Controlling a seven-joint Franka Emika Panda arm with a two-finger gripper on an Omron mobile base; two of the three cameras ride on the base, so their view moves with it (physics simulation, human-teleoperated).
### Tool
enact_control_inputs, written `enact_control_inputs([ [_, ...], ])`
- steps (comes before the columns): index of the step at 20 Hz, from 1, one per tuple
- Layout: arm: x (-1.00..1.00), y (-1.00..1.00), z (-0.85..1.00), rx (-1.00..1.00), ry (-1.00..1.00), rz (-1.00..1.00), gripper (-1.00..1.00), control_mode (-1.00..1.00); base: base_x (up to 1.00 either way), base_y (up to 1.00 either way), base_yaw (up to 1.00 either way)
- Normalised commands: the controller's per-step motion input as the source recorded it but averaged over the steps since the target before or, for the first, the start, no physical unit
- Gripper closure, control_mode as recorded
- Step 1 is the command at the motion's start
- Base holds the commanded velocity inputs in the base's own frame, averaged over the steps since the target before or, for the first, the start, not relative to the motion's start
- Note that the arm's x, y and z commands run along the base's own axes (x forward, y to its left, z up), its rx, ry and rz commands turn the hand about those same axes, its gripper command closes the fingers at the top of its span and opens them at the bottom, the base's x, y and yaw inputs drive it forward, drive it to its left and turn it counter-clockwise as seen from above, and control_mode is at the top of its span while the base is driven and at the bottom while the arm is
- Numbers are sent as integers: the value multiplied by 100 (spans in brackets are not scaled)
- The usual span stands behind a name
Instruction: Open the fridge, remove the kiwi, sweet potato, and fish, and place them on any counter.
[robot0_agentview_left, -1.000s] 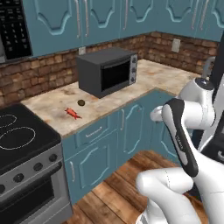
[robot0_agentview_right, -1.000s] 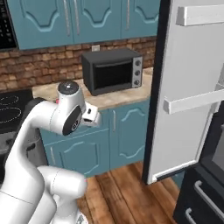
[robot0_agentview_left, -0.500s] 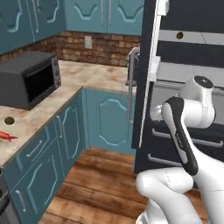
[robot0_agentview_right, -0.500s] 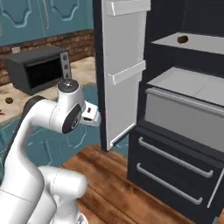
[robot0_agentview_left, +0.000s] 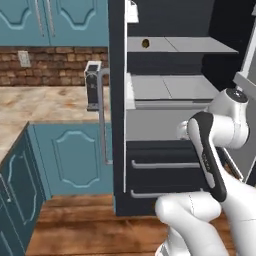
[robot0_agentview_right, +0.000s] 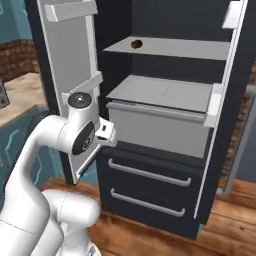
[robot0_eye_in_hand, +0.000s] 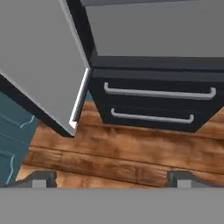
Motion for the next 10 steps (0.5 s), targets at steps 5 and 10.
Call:
enact_control_inputs([
  [5, 0, 0, 0, 0, 0, 0, -100, 100, 100, 0, -16],
  [10, 0, 0, 0, 0, 0, 0, -100, 100, 100, 0, -5],
])
